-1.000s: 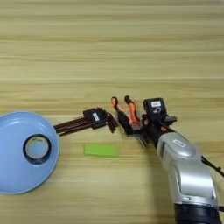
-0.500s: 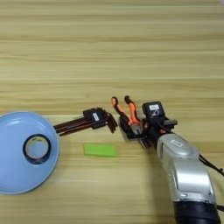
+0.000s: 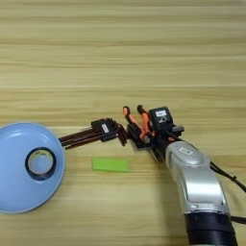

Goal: Move the objects on the table

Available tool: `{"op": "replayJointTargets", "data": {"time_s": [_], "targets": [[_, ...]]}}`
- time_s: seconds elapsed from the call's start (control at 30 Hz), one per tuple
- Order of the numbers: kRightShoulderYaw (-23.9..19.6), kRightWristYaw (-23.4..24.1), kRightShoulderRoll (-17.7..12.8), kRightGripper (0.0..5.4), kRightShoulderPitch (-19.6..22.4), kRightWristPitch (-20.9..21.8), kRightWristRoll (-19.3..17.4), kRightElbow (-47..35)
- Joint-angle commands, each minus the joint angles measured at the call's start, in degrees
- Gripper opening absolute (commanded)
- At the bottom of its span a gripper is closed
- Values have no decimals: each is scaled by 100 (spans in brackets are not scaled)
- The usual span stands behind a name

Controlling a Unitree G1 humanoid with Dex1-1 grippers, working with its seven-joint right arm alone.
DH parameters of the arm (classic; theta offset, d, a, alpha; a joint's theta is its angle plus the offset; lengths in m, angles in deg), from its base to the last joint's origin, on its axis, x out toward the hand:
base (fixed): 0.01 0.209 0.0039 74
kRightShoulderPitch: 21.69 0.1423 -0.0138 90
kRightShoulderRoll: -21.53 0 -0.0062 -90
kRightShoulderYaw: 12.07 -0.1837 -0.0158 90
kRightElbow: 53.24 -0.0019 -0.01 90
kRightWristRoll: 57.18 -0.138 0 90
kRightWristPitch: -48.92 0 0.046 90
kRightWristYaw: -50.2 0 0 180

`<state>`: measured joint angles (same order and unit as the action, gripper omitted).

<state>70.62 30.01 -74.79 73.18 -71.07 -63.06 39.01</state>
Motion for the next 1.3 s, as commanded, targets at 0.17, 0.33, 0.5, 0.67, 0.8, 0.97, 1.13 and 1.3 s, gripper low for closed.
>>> {"op": "replayJointTargets", "data": {"time_s": [0.17, 0.33, 0.5, 0.67, 0.8, 0.97, 1.13, 1.3], "targets": [[-70, -21, -154, 358, 126, -199, -22, 59], [-61, -58, -165, 312, 127, -262, -63, 72], [-96, -78, -199, 292, 119, -307, -69, 77], [-112, -70, -200, 290, 130, -339, -67, 53], [-185, -49, -204, 289, 153, -258, -81, 48], [-353, 72, -204, 286, 218, -131, -79, -173], [-342, 74, -301, 282, 324, -219, -43, -755], [-391, 7, -344, 279, 420, -543, -119, -1590]]}}
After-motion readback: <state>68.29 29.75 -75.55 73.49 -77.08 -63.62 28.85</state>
